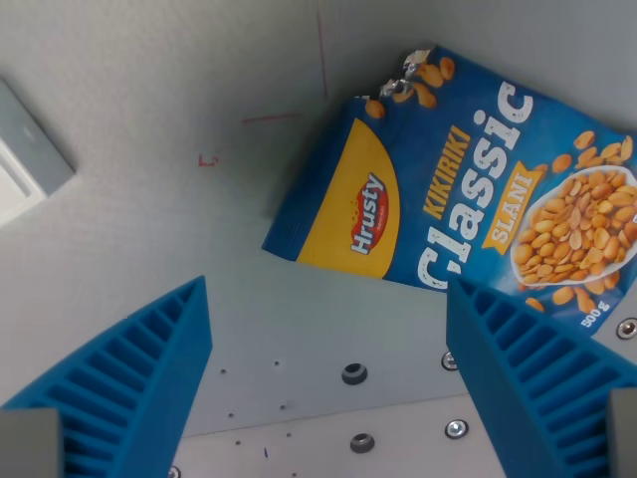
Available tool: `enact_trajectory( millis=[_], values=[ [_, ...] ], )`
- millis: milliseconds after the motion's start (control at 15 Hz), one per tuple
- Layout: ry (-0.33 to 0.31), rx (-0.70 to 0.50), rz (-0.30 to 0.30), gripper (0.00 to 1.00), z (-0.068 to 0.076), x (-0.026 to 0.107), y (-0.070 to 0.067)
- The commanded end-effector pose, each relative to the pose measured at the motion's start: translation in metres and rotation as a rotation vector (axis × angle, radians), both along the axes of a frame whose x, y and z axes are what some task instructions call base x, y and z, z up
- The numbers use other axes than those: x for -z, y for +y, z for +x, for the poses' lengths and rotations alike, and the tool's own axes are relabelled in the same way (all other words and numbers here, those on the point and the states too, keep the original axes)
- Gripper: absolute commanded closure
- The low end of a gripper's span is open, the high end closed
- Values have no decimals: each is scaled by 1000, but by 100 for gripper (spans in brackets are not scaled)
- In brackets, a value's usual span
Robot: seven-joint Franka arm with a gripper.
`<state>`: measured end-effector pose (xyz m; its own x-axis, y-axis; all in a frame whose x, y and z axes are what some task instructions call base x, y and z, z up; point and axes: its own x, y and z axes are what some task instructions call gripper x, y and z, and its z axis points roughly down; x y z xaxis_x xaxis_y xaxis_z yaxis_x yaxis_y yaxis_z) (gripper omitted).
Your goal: Rotate around gripper negative x
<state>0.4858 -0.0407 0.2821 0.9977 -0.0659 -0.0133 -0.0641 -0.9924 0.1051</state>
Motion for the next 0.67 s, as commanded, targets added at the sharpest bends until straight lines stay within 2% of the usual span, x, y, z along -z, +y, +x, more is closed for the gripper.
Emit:
enact_trajectory(
  millis=[67,667],
  values=[
    [15,15,-211,0,0,-1,3],
    [24,14,-330,0,0,-1,3]
  ],
)
